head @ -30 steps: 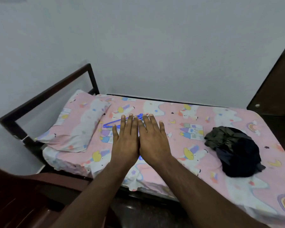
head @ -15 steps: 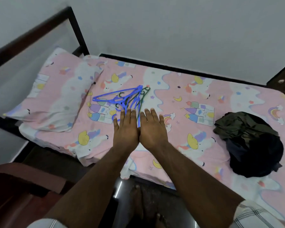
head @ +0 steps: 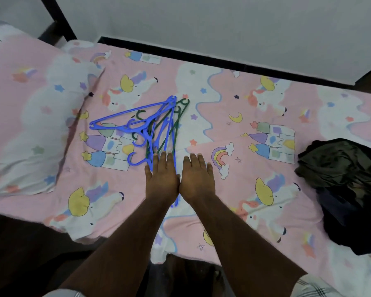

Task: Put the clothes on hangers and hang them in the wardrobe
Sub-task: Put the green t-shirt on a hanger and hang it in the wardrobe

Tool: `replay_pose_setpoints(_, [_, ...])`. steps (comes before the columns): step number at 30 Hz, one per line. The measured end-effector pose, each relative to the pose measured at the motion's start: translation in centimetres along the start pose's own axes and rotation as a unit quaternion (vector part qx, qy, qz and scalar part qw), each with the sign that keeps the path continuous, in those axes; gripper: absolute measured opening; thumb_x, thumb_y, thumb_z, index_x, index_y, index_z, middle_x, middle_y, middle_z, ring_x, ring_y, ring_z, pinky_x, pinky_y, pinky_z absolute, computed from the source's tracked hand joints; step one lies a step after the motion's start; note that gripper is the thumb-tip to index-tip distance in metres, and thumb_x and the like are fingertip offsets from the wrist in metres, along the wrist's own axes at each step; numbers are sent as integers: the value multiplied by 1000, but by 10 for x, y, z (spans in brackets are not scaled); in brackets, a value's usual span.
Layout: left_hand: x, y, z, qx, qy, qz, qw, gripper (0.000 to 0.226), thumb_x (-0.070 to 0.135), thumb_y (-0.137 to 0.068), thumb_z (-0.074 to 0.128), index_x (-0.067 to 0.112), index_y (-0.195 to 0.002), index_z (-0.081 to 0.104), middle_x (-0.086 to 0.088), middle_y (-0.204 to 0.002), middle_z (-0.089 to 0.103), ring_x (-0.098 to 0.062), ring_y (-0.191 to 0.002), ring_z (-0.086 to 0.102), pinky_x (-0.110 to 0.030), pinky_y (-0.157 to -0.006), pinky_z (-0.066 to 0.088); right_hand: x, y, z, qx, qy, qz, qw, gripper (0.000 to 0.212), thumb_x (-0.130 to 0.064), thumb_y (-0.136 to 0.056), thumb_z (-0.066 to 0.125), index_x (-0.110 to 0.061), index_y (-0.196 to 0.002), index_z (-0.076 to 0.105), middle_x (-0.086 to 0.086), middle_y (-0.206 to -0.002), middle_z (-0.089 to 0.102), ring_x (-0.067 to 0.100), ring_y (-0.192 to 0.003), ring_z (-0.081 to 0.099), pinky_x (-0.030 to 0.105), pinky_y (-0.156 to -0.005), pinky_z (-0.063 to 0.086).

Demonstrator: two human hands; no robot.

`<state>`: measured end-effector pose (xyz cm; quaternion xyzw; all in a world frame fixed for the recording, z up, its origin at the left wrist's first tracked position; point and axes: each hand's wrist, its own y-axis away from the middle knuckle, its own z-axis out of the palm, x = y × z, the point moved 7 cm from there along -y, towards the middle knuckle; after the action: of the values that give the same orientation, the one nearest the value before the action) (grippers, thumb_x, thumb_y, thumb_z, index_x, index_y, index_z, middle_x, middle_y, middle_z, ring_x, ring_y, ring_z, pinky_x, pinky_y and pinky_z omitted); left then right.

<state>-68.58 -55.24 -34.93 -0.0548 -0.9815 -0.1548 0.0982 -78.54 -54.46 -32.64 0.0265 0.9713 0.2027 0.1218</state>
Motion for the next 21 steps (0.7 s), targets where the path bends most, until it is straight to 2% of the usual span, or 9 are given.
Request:
replay_pose_setpoints(4, [-5,-27,15,-10,24,-21,999,72,37,-105,41,11,-160,4,-11,-168,5,-32,-155,1,-52,-124,11,11,-28,10,-6,-17,6,1000,69,-41,-103,42,-15,-159,12,7,-168,8,26,-155,-1,51,-124,5])
replay_pose_setpoints(9, [-9,-67,42,-32,43,-23,998,72,30,-102,53,7,-159,15,-15,-164,24,-32,-150,27,-43,-116,32,15,-68,34,-14,-25,3,1000,70,-37,-103,44,-14,-159,11,8,-168,9,27,-155,1,51,-123,6])
replay_pose_setpoints(13, [-21,-102,58,-30,33,-74,996,69,27,-100,56,7,-156,22,-17,-159,32,-37,-142,37,-47,-109,41,21,-98,52,-29,-49,0,998,70,-35,-103,44,-13,-160,11,9,-168,8,28,-155,1,52,-123,6])
replay_pose_setpoints(15, [-31,-120,65,-21,47,-112,992,63,25,-99,55,6,-153,27,-18,-152,42,-37,-136,44,-47,-105,45,26,-109,58,-39,-56,-7,998,73,-30,-100,49,-12,-159,11,9,-168,7,29,-155,0,52,-124,6])
replay_pose_setpoints(18, [-49,-139,75,-16,67,-164,984,47,17,-99,51,5,-143,40,-18,-130,60,-36,-121,57,-45,-94,51,34,-119,66,-47,-66,-7,997,77,-20,-95,54,-12,-159,12,9,-168,8,28,-155,0,52,-124,7])
replay_pose_setpoints(21, [-61,-147,73,19,110,-190,975,30,14,-100,50,7,-129,54,-15,-118,66,-34,-113,60,-42,-86,50,48,-124,70,-50,-89,8,995,75,-16,-93,51,-13,-158,15,8,-167,11,27,-155,1,51,-125,7])
